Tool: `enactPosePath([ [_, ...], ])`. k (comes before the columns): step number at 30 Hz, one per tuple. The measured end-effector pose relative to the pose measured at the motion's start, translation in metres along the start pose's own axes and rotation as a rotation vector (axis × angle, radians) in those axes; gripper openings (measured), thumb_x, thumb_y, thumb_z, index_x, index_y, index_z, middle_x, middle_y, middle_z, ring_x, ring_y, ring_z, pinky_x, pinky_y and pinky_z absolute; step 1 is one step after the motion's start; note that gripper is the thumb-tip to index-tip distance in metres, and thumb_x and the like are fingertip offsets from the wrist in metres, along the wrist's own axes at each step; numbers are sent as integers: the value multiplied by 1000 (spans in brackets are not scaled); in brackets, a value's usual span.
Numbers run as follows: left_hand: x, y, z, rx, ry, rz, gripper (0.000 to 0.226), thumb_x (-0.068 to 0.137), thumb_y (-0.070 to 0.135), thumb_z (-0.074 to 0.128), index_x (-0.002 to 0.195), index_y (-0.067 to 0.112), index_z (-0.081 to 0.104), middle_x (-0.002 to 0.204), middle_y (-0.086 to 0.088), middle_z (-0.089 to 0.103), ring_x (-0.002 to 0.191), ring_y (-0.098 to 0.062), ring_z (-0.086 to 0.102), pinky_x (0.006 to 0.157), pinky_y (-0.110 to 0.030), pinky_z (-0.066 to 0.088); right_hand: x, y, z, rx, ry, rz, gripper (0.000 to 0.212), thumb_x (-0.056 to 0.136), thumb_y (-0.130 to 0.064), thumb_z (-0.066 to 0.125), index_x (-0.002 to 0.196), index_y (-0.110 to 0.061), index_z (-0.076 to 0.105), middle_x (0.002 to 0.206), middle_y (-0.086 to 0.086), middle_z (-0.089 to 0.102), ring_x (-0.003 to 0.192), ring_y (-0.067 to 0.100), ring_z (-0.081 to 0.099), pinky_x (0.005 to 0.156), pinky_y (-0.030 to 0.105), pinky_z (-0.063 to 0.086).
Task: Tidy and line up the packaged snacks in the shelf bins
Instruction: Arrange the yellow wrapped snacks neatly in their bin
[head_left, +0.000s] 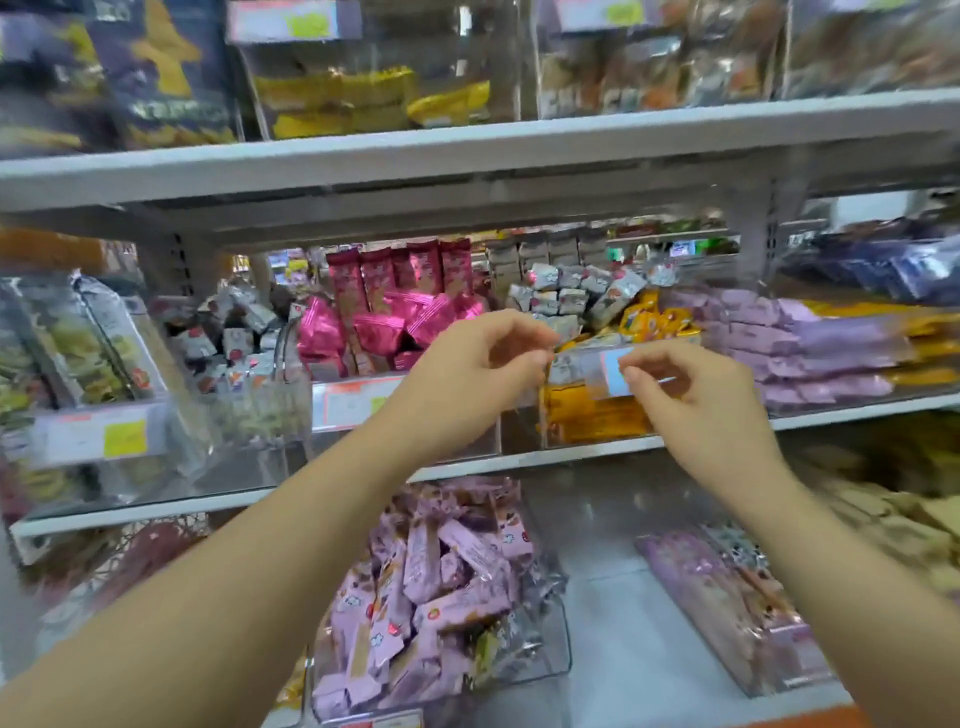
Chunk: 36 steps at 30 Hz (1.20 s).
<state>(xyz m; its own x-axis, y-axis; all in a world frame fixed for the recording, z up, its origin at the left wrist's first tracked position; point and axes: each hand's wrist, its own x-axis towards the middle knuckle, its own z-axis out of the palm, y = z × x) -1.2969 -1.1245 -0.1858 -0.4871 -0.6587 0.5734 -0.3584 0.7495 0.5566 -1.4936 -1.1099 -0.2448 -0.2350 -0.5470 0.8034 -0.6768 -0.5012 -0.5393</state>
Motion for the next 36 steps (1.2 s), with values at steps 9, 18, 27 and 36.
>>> enactPosePath([
  [9, 116, 3, 65, 284, -146, 12, 26, 94, 20, 57, 119, 19, 59, 112, 5, 62, 101, -9, 58, 89, -23, 47, 32, 70, -17, -108, 209, 56, 32, 83, -11, 66, 114, -16, 63, 121, 6, 55, 117, 26, 49, 100, 42, 40],
  [18, 188, -3, 111, 499, -442, -41, 69, 84, 41, 67, 143, 28, 33, 137, 7, 44, 118, -12, 48, 97, -25, 39, 41, 117, -19, 153, 113, 100, 38, 85, -22, 65, 119, -37, 59, 119, -19, 58, 110, 3, 56, 94, 35, 50],
  [27, 219, -10, 124, 526, -585, -264, 83, 77, 43, 72, 144, 22, 28, 131, -5, 46, 112, -26, 53, 79, -34, 55, 49, 120, -29, 376, 40, 162, 35, 85, -14, 66, 95, -47, 61, 104, -21, 66, 96, -6, 61, 85, 19, 49],
  [36, 218, -13, 122, 382, -611, -271, 50, 78, 36, 74, 115, 25, 42, 107, -8, 49, 77, -14, 46, 58, -23, 40, 49, 118, -31, 381, 21, 195, 29, 85, -21, 66, 97, -47, 62, 108, -20, 65, 101, -1, 60, 87, 25, 52],
])
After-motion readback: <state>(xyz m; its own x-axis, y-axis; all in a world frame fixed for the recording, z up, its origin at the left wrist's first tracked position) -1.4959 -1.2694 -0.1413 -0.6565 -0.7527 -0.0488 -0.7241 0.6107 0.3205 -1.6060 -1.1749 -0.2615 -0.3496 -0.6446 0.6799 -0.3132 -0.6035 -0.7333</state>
